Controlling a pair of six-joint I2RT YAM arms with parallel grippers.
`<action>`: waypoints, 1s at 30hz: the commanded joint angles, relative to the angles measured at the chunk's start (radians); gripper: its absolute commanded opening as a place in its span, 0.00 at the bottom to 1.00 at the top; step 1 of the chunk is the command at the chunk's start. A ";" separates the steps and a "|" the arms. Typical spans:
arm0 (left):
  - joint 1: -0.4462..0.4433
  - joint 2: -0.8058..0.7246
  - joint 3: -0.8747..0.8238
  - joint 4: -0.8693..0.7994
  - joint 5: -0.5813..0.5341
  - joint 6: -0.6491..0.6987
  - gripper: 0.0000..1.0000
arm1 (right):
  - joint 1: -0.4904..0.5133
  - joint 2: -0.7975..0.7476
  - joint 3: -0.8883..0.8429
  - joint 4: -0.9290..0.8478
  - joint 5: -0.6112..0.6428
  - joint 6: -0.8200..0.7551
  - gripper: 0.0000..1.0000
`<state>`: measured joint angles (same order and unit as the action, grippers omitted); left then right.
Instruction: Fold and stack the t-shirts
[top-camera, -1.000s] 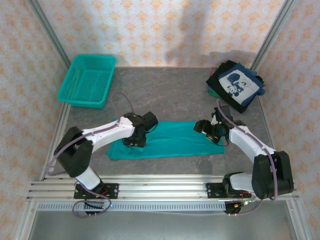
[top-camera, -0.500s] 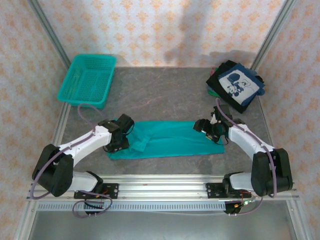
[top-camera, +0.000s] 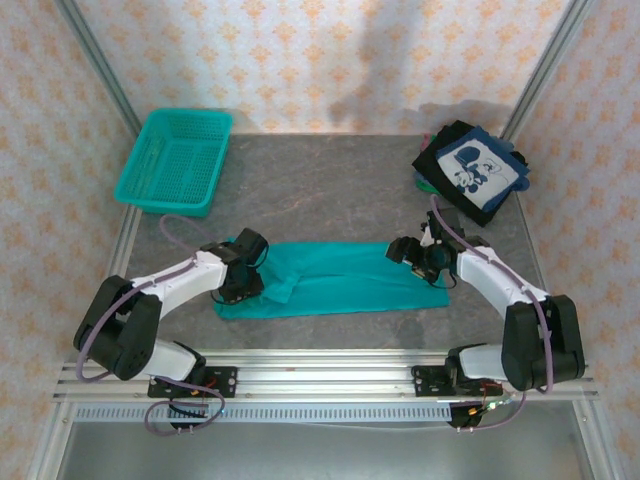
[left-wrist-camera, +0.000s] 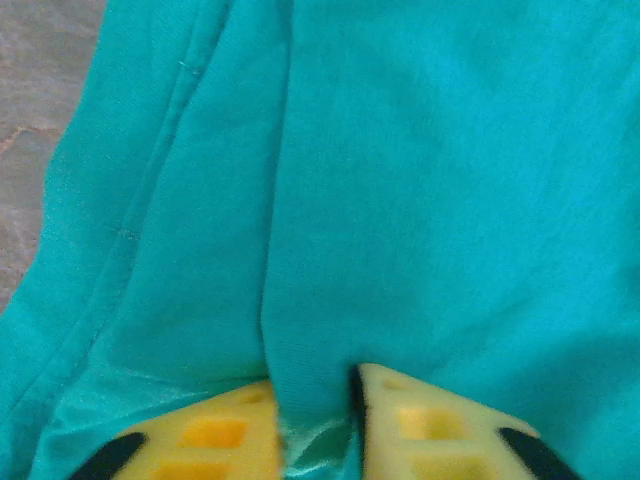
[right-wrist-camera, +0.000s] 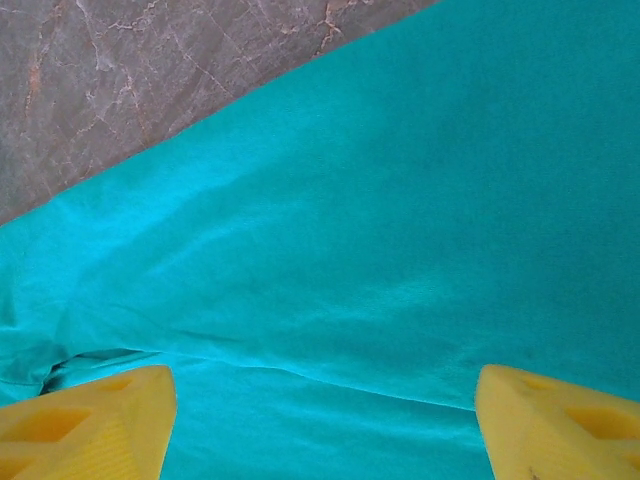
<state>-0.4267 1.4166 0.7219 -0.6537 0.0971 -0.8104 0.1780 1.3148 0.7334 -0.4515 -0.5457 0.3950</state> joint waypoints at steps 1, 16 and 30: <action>0.023 0.001 -0.005 -0.040 -0.043 0.022 0.10 | 0.000 0.019 0.036 -0.025 0.054 -0.017 0.79; 0.072 -0.087 0.020 -0.167 -0.142 0.137 0.06 | -0.026 0.251 0.110 -0.118 0.262 0.023 0.73; 0.080 -0.159 0.031 -0.249 -0.237 0.118 0.04 | -0.050 0.299 0.112 -0.177 0.378 0.023 0.48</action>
<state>-0.3588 1.2896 0.7444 -0.8333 -0.0566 -0.6827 0.1429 1.5814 0.8726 -0.5804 -0.2462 0.4187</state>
